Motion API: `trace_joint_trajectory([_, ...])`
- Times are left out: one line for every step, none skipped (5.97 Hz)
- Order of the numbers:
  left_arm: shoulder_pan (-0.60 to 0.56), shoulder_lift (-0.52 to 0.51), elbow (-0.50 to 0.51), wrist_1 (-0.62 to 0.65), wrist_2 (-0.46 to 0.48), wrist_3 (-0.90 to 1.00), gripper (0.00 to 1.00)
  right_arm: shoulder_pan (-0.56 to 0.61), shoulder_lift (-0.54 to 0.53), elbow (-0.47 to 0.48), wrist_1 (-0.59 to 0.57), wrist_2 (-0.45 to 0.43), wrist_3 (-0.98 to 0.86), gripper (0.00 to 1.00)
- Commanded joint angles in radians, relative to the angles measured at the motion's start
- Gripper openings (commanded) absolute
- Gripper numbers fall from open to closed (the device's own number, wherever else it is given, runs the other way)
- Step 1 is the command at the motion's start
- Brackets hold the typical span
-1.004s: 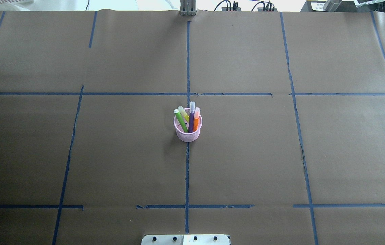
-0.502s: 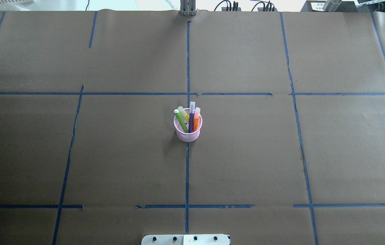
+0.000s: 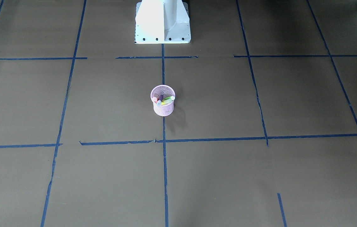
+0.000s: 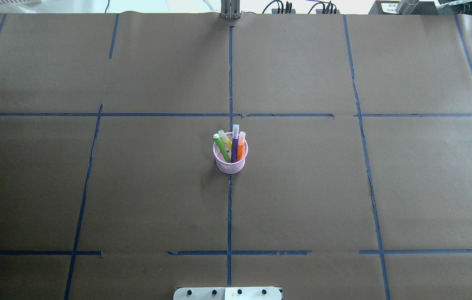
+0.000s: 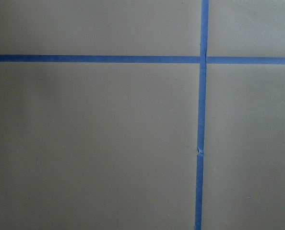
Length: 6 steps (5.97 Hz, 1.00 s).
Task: Collect pens into pen holder
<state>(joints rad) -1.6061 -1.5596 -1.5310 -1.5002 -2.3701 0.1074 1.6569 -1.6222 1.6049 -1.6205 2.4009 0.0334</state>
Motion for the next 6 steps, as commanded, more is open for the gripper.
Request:
trace_joint_trajectory([0.000, -0.002, 0.000, 0.000, 0.000, -0.002, 1.00, 0.001, -0.005, 0.000, 0.013, 0.000, 0.000, 1.00])
trace_joint_trajectory([0.002, -0.002, 0.000, 0.000, 0.000, -0.002, 1.00, 0.001, -0.005, 0.000, 0.014, 0.000, 0.000, 1.00])
trace_joint_trajectory([0.002, -0.002, 0.002, 0.000, 0.000, -0.003, 1.00, 0.000, -0.005, 0.000, 0.013, 0.000, 0.000, 1.00])
trace_joint_trajectory([0.002, -0.002, 0.002, 0.000, 0.000, -0.003, 1.00, 0.000, -0.005, 0.007, 0.014, 0.003, 0.002, 1.00])
trace_joint_trajectory([0.002, -0.002, 0.003, 0.000, 0.000, -0.003, 1.00, 0.001, -0.005, 0.004, 0.013, 0.003, 0.002, 1.00])
trace_joint_trajectory([0.002, -0.002, 0.003, 0.000, 0.000, -0.003, 1.00, 0.001, -0.005, 0.010, 0.014, 0.006, 0.003, 1.00])
